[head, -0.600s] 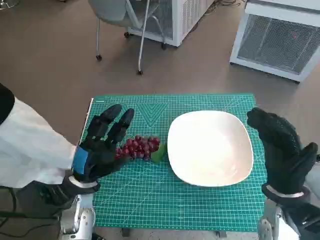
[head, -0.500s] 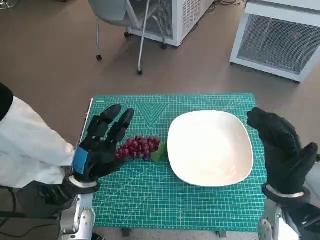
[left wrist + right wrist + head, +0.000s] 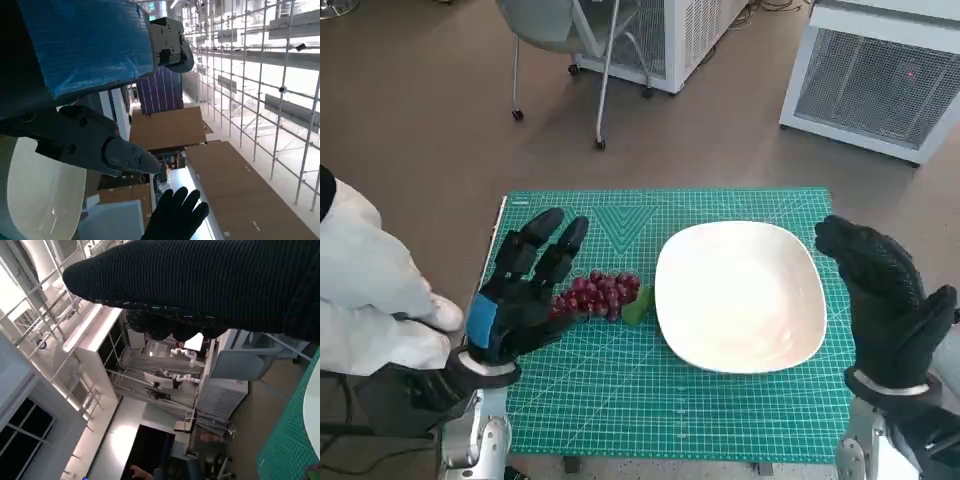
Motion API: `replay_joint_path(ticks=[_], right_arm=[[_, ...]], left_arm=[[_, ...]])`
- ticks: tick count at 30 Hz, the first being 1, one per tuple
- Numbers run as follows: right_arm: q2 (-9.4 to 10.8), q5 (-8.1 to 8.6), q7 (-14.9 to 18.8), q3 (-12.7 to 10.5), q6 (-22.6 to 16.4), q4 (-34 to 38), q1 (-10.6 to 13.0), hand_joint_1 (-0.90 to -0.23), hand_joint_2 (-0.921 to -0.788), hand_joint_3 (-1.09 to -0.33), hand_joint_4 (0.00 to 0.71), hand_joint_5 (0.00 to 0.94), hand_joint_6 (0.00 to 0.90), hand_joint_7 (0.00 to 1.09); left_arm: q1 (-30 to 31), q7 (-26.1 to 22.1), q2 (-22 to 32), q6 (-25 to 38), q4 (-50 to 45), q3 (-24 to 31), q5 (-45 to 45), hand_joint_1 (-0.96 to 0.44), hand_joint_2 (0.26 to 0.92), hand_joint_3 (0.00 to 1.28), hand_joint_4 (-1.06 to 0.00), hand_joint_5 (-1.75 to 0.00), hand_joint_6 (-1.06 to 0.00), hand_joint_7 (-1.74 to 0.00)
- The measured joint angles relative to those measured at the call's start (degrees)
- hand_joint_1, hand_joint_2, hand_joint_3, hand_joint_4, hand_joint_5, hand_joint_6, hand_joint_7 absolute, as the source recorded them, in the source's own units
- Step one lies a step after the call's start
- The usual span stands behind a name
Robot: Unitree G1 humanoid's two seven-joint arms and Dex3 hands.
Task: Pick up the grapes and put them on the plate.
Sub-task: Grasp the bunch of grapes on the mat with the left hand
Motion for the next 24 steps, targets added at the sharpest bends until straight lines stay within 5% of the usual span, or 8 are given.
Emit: replay_joint_path(ticks=[16,24], right_arm=[[-0.20,0.17,0.06,-0.05,0.44,-0.09,0.00,-0.476,-0.921,-0.545,0.659,0.001,0.321,0.69],[-0.45,0.15,0.09,-0.05,0.45,-0.09,0.00,-0.481,-0.921,-0.543,0.660,0.002,0.321,0.69]], left_arm=[[-0.01,-0.10,0.11,-0.11,0.04,-0.07,1.02,-0.19,0.911,0.00,-0.15,0.00,-0.04,-0.55],[-0.01,-1.90,1.01,-0.35,0.04,-1.21,2.04,-0.24,0.856,0.01,-0.01,0.00,0.00,-0.10]])
